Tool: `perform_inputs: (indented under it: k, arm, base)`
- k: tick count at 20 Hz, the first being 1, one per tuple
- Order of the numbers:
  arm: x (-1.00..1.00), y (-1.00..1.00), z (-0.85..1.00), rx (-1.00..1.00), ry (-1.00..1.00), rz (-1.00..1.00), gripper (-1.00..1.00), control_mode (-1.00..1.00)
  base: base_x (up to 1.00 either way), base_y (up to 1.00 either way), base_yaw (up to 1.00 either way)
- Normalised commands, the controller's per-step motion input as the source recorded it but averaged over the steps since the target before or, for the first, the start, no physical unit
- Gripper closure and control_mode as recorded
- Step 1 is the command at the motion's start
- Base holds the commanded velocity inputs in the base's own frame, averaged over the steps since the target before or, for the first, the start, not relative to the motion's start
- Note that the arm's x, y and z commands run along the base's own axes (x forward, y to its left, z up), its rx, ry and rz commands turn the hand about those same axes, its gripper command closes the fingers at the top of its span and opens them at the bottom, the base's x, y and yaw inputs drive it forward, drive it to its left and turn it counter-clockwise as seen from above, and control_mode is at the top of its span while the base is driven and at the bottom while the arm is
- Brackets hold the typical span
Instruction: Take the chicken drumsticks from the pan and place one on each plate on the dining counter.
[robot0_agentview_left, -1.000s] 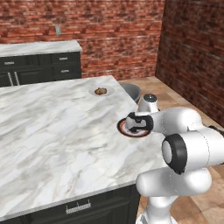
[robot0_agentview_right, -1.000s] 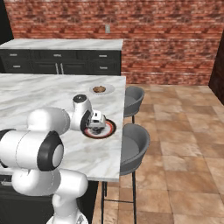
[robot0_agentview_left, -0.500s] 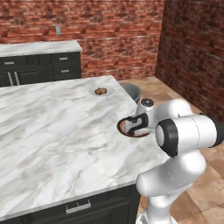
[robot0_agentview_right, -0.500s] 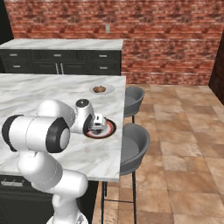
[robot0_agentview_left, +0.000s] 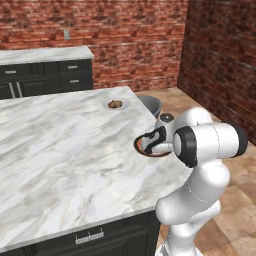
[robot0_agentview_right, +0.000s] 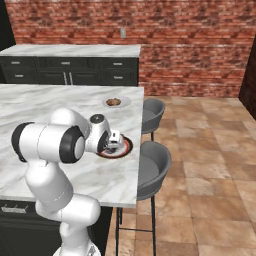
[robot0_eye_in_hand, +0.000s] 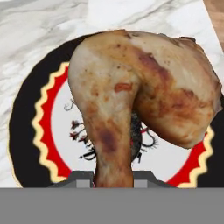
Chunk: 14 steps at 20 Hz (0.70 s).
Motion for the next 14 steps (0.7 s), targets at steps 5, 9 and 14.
perform_inputs:
  k: [5, 9, 14]
  arm:
    - [0.11, -0.03, -0.15, 0.0, 0.01, 0.0, -1.0, -1.0]
    - [0.04, -0.04, -0.06, 0.0, 0.0, 0.0, -1.0, -1.0]
    - [0.03, -0.06, 0.0, 0.05, 0.0, 0.0, -1.0, -1.0]
  base:
    - [0.0, 0.0, 0.0]
    - [0.0, 0.0, 0.0]
    - [0.0, 0.0, 0.0]
